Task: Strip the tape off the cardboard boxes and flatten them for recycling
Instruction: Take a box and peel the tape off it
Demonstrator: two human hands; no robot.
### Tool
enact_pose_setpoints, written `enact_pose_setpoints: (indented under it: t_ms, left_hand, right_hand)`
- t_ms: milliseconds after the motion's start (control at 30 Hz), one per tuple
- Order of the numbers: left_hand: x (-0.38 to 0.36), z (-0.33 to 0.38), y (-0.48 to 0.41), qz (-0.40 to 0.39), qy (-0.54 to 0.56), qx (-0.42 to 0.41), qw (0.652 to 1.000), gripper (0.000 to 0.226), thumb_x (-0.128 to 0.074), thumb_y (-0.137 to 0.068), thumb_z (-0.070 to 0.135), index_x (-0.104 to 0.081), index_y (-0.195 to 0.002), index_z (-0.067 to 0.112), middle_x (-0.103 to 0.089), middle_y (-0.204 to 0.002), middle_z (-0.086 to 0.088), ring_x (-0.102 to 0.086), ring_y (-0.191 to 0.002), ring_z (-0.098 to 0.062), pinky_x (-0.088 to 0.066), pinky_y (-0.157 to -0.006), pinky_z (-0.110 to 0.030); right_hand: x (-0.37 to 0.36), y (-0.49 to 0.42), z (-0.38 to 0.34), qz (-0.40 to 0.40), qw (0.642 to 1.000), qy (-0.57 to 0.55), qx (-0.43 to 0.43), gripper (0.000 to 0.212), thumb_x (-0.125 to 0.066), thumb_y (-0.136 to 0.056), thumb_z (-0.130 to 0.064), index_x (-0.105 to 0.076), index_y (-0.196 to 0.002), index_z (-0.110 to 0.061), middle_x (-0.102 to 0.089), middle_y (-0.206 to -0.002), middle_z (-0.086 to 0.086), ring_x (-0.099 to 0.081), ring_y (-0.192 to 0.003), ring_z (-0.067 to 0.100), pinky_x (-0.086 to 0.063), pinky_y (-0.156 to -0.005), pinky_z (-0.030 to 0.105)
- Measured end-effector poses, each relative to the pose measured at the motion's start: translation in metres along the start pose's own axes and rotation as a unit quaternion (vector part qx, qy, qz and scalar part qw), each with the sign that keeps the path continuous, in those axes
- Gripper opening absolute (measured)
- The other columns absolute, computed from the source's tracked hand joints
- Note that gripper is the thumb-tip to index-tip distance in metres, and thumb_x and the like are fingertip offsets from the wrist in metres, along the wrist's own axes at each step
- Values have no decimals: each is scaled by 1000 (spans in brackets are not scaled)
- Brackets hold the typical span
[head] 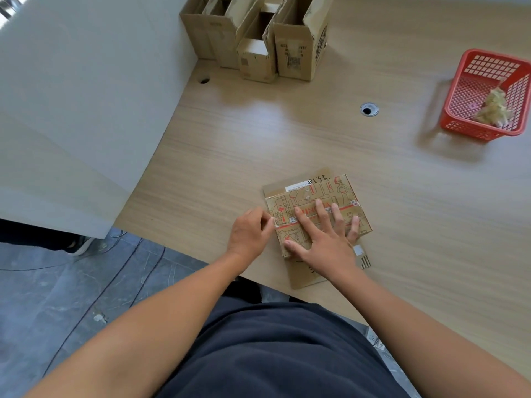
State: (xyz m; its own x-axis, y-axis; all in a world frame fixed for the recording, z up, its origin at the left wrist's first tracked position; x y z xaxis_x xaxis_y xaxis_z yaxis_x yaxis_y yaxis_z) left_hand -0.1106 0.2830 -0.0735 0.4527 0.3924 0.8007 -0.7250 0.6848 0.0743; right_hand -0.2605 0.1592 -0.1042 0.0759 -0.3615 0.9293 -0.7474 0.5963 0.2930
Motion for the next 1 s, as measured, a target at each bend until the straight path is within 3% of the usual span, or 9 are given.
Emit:
enact_pose_setpoints:
  t_ms: [133, 200, 333, 400, 567, 800, 1000]
  left_hand:
    - [10, -16, -14, -99, 60, 18, 993, 10, -71, -94, 20, -65, -85, 20, -68, -82, 7, -63, -75, -11, -52, -69, -29]
    - [11, -17, -15, -111, 74, 34, 990, 9, -73, -93, 22, -65, -88, 20, -68, -84, 8, -64, -77, -11, -53, -71, -29]
    - [0, -10, 3, -64, 122, 104, 985, 20, -80, -85, 35, -63, -95, 31, -64, -95, 14, -57, -72, 3, -45, -62, -7]
    - [-7, -6, 13, -34, 127, 114, 985, 19, -81, -84, 32, -68, -98, 31, -64, -99, 11, -58, -76, 3, -44, -64, -7]
    - [-11, 0, 23, 57, 151, 152, 975, 11, -78, -87, 27, -75, -98, 28, -67, -101, 12, -61, -84, -4, -54, -80, -27]
    - [-14, 12, 16, 62, 67, 120, 989, 5, -71, -92, 24, -71, -95, 20, -57, -103, 9, -57, -84, -9, -42, -69, -21]
    - [-21, 8, 15, 84, 92, 155, 980, 11, -57, -100, 16, -52, -92, 22, -51, -99, 9, -50, -81, -3, -34, -65, -12]
  right_hand:
    - [0, 0, 1, -11, 1000, 3, 7, 83, -9, -75, -99, 17, -147, -68, 16, -169, -12, 24, -153, 24, 24, -114, 64]
    - [1, 1, 1, -14, 1000, 5, 9, 83, -9, -75, -99, 17, -147, -67, 16, -169, -12, 23, -153, 25, 24, -114, 64]
    - [2, 1, -1, -12, 1000, 2, 5, 82, -9, -76, -99, 16, -147, -68, 15, -170, -12, 22, -154, 25, 23, -114, 64]
    - [1, 1, -1, -11, 1000, 2, 5, 81, -6, -75, -99, 17, -147, -68, 16, -170, -12, 23, -154, 25, 24, -113, 63]
    - [-1, 0, -1, -4, 1000, 2, 5, 83, -6, -75, -99, 14, -148, -68, 13, -170, -11, 21, -154, 26, 24, -114, 64]
    - [1, 2, -3, -11, 1000, 7, 8, 83, -9, -77, -97, 10, -151, -65, 13, -171, -9, 20, -155, 27, 18, -115, 66]
    - [2, 5, -7, -11, 1000, 3, 4, 82, -13, -79, -96, 12, -151, -65, 14, -170, -9, 19, -155, 28, 18, -115, 66]
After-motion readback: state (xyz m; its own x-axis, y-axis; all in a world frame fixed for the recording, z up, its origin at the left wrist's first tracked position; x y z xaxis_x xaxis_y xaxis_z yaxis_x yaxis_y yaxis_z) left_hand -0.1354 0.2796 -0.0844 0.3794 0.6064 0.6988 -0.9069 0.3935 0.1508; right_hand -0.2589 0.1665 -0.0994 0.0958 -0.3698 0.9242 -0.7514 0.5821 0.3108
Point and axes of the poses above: each hand's wrist, its own y-axis away from the middle knuckle, its own x-axis out of the back of the hand, z = x × y, the point moved 4 cm from there along -y, towards the middle knuckle
